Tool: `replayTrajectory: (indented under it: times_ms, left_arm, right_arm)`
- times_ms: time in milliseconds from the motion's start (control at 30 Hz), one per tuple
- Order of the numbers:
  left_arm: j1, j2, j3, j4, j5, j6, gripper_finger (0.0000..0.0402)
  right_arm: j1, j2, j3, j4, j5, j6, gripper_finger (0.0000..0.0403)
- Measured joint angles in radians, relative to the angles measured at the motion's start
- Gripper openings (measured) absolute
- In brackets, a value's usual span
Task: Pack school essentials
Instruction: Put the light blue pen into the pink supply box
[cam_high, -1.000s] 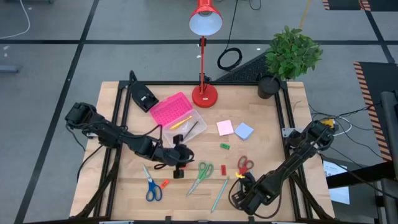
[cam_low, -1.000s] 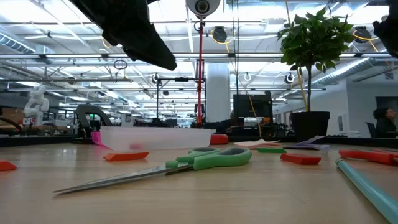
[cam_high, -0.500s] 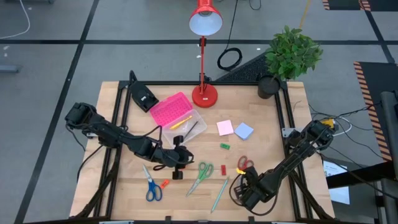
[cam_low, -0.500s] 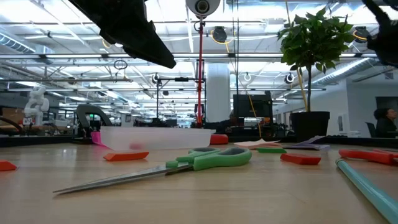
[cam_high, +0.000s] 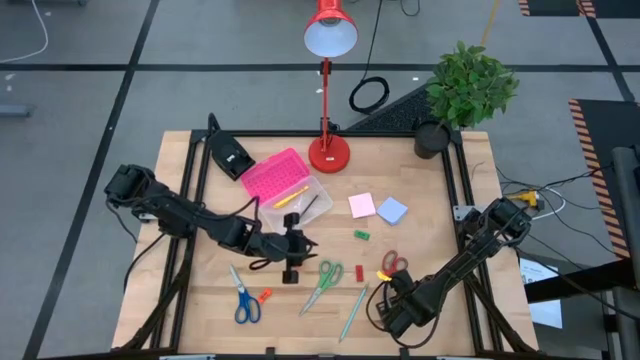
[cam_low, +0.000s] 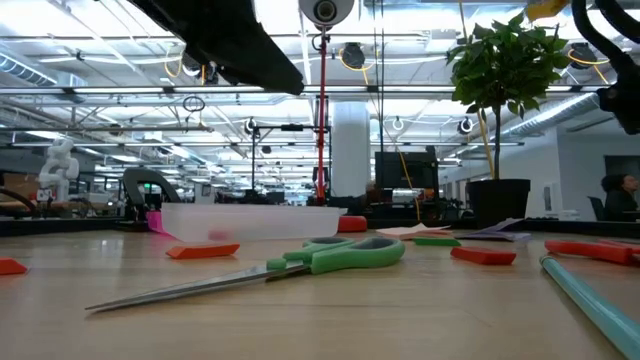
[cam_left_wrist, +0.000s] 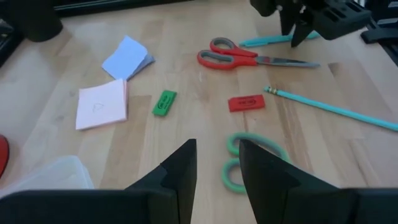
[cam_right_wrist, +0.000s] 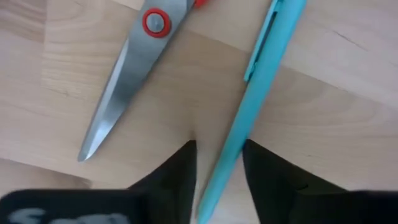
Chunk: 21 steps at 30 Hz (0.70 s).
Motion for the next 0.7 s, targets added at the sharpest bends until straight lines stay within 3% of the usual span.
replayTrajectory:
  times_ms: [333,700]
  left_arm:
    - [0.005,0.000,0.000,-0.007,0.009,-0.004,0.0124]
    - [0.012,0.000,0.000,-0.021,0.009,0.009,0.0124]
  right_arm:
    - [0.001,0.000,-0.042,0.011,0.037,0.017,0.0027]
    - [0.003,-0.016,-0.052,-0.003,0.045,-0.008,0.0026]
